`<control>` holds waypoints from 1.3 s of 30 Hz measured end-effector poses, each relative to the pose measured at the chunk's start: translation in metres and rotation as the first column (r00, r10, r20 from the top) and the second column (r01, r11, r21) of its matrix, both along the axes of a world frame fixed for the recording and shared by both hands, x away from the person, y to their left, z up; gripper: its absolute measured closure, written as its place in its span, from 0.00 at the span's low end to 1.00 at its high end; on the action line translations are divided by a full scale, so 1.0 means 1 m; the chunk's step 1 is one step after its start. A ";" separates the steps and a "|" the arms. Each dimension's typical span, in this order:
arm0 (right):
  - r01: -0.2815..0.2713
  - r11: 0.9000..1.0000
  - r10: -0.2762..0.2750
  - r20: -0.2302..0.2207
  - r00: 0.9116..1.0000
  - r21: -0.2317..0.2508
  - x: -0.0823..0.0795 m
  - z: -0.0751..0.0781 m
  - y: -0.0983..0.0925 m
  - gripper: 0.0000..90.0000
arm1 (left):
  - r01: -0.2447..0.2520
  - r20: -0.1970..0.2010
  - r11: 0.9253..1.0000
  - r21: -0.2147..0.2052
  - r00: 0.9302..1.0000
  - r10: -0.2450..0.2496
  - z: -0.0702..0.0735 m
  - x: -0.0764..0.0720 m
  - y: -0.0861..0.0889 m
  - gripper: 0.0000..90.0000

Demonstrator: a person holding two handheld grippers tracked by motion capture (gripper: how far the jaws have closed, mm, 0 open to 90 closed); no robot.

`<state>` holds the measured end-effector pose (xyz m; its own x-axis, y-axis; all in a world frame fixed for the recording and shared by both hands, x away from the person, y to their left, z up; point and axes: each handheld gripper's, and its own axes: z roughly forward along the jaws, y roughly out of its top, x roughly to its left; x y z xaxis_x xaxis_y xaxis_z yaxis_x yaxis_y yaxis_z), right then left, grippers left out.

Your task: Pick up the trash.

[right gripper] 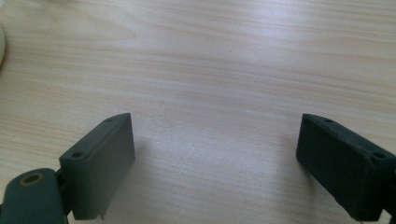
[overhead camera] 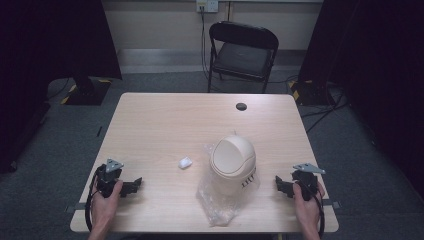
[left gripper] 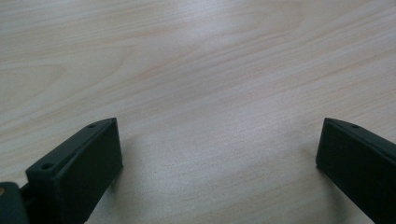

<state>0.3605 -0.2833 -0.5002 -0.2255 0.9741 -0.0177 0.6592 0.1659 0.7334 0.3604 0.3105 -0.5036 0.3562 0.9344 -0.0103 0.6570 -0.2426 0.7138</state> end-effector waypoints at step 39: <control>0.000 1.000 0.000 0.000 1.000 0.000 0.000 0.000 0.000 0.12 | 0.217 0.092 0.961 -0.172 0.975 -0.204 0.049 -0.003 -0.060 0.23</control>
